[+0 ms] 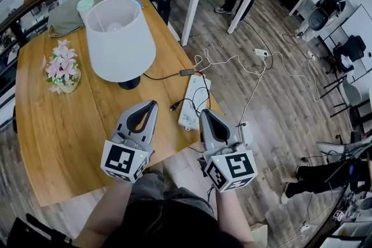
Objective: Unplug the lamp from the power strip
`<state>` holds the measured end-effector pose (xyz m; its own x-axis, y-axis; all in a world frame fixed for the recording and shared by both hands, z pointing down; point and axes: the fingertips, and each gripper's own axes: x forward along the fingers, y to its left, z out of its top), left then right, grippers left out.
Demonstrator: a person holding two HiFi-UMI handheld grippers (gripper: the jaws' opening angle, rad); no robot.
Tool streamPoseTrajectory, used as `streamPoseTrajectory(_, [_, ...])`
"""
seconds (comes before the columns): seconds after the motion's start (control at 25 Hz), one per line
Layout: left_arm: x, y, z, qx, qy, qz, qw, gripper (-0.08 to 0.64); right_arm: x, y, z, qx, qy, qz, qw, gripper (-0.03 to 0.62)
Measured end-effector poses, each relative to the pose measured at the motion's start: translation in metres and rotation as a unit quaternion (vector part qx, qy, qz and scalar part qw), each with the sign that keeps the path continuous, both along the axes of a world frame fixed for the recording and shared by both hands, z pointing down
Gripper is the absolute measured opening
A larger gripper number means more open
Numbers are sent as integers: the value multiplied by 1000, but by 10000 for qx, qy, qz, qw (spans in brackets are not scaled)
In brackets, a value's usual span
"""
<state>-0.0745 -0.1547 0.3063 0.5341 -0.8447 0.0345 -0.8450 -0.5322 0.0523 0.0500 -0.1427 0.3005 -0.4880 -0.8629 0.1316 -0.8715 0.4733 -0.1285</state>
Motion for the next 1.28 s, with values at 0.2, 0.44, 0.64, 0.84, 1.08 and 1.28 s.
streamPoseTrajectory(0.2, [4,15,-8,61,-17,-61,10000,-5,6,9,-14,168,238,-150,9995,8])
streamPoseTrajectory(0.44, [6,40,-15,90,-51,-211,9997,-5,15,27,-17,170,147,-243,9995,8])
streamPoseTrajectory(0.64, [5,61,-22,137,-81,-342,9993,-5,21,44,-24,227,66,-316,9992,8])
streamPoseTrajectory(0.84, [8,85,-26,181,-129,-389,9990,-5,26,68,-25,262,57,-348,9990,8])
streamPoseTrajectory(1.08, [10,114,-28,240,-181,-366,9989,-5,25,98,-25,292,133,-400,9987,8])
streamPoseTrajectory(1.28, [19,142,-29,269,-181,-357,9988,-5,33,126,-27,306,99,-393,9987,8])
